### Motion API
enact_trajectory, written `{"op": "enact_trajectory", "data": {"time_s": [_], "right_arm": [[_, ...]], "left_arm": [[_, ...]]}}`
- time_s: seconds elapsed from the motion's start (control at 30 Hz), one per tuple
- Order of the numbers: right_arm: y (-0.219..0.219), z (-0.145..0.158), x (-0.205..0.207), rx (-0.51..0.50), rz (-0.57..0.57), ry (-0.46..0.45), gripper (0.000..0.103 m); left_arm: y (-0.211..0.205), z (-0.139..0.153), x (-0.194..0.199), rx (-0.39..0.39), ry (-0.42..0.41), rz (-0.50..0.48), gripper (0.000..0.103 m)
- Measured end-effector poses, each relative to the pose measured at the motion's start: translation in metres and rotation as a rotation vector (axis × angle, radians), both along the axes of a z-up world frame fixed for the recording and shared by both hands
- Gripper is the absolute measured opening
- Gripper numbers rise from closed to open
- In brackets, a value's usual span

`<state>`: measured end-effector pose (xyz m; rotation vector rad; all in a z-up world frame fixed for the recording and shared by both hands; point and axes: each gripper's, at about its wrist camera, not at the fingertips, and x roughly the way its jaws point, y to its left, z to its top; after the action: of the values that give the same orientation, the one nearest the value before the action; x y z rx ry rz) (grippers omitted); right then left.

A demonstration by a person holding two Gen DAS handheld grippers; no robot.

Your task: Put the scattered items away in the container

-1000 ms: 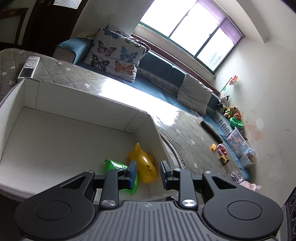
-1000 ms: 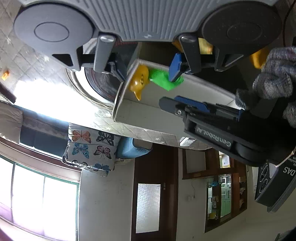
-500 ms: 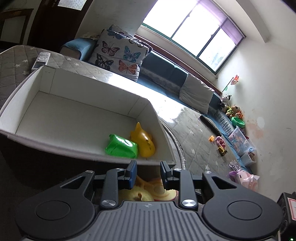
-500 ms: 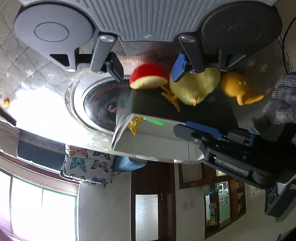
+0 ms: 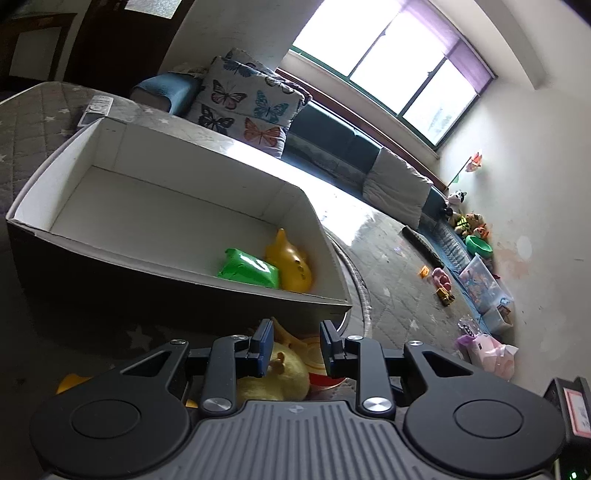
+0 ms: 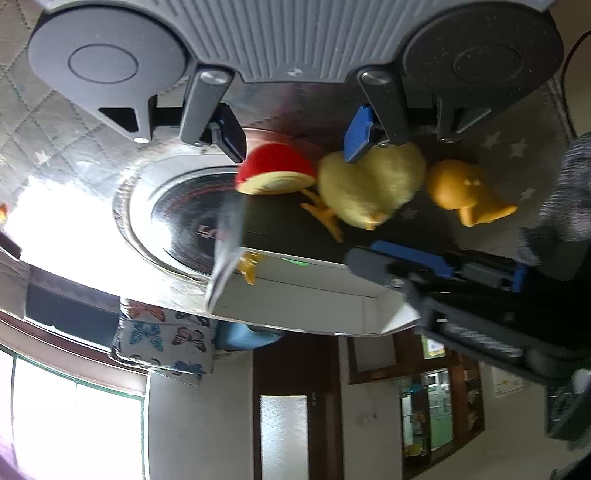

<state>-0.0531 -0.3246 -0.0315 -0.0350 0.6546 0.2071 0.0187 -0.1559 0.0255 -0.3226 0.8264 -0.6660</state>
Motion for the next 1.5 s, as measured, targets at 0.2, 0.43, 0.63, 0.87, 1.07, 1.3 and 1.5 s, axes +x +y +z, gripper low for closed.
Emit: {"op": "enact_trajectory", "data": {"time_s": [0.2, 0.43, 0.63, 0.87, 1.07, 1.3, 1.5], "right_arm": [[0.02, 0.001, -0.005, 0.01, 0.062, -0.009, 0.067], [0.038, 0.0, 0.005, -0.017, 0.114, -0.012, 0.074], [0.048, -0.001, 0.015, -0.048, 0.139, -0.027, 0.083], [0.056, -0.006, 0.026, -0.072, 0.17, -0.017, 0.083], [0.061, -0.012, 0.033, -0.094, 0.18, -0.006, 0.083], [0.059, -0.015, 0.036, -0.102, 0.163, -0.009, 0.076], [0.056, -0.015, 0.027, -0.09, 0.155, -0.017, 0.075]], "left_arm": [[0.006, -0.006, -0.001, 0.025, 0.021, -0.008, 0.031], [0.012, -0.015, -0.002, 0.047, 0.039, -0.021, 0.032], [0.01, -0.019, -0.002, 0.079, 0.043, -0.05, 0.033], [0.009, -0.021, -0.001, 0.107, 0.051, -0.065, 0.033], [0.005, -0.022, 0.0, 0.121, 0.051, -0.079, 0.034], [0.003, -0.022, 0.0, 0.125, 0.052, -0.076, 0.033], [0.002, -0.02, -0.004, 0.122, 0.054, -0.08, 0.032]]}}
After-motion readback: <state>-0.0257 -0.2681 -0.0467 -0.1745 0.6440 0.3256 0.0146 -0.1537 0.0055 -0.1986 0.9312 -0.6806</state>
